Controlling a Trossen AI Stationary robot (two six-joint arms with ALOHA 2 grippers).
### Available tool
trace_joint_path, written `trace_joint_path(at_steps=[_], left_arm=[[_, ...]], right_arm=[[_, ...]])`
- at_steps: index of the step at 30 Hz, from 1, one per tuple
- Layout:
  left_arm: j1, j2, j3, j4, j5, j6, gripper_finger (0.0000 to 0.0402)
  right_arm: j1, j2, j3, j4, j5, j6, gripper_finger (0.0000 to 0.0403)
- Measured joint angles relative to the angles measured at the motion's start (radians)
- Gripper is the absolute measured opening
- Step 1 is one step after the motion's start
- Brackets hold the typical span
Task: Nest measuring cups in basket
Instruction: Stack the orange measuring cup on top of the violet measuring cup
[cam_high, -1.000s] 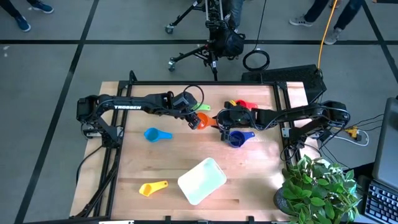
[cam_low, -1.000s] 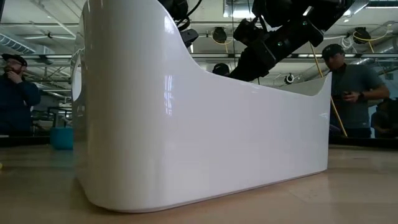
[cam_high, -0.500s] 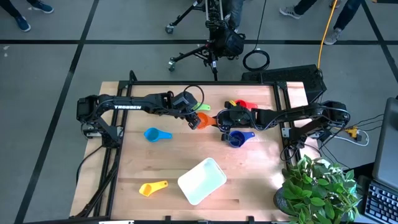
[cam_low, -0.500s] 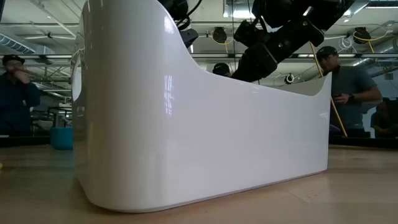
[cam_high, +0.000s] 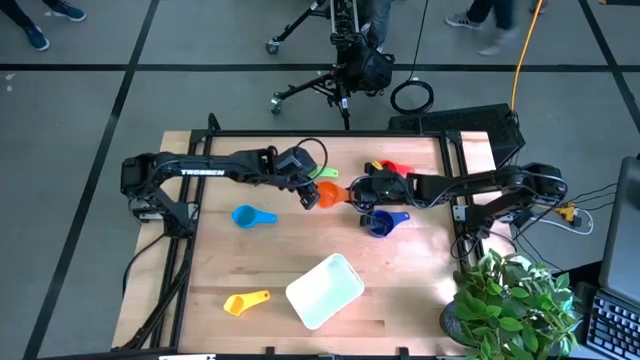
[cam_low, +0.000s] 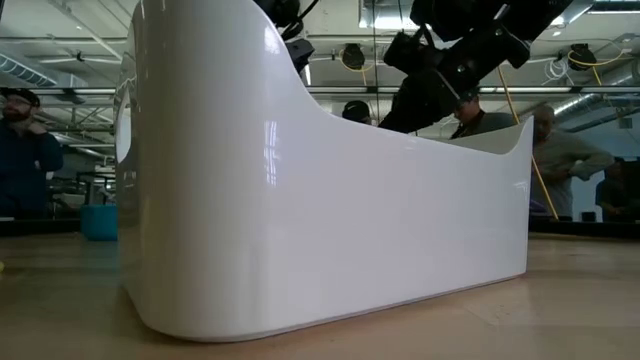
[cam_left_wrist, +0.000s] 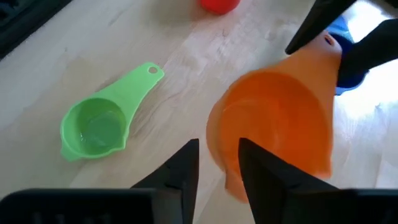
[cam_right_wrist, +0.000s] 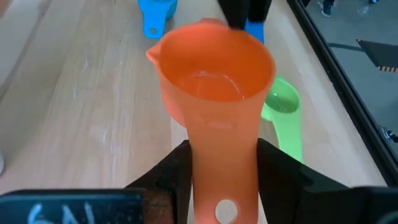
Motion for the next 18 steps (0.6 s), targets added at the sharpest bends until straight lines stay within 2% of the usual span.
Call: trace_joint_path(at_steps=[3,11,18], left_arm=[[0.0,-0.045,-0.001,-0.027,-0.001,0.025,0.0123],[-0.021,-0.163,-0.002,-0.046,-0.011,0.095,0.0124],[-0.074,-0.189,0.0,0.038,-0.037,0.139,0.0124]], right_arm=[[-0.002,-0.067,0.0,-0.063,-0.001,0.0,0.0126],[-0.004,-0.314,-0.003,-0.419,-0.062,0.019,0.0126],[0.001,-0.57,-0.159,-0.493,-0.127,0.093,0.0125]])
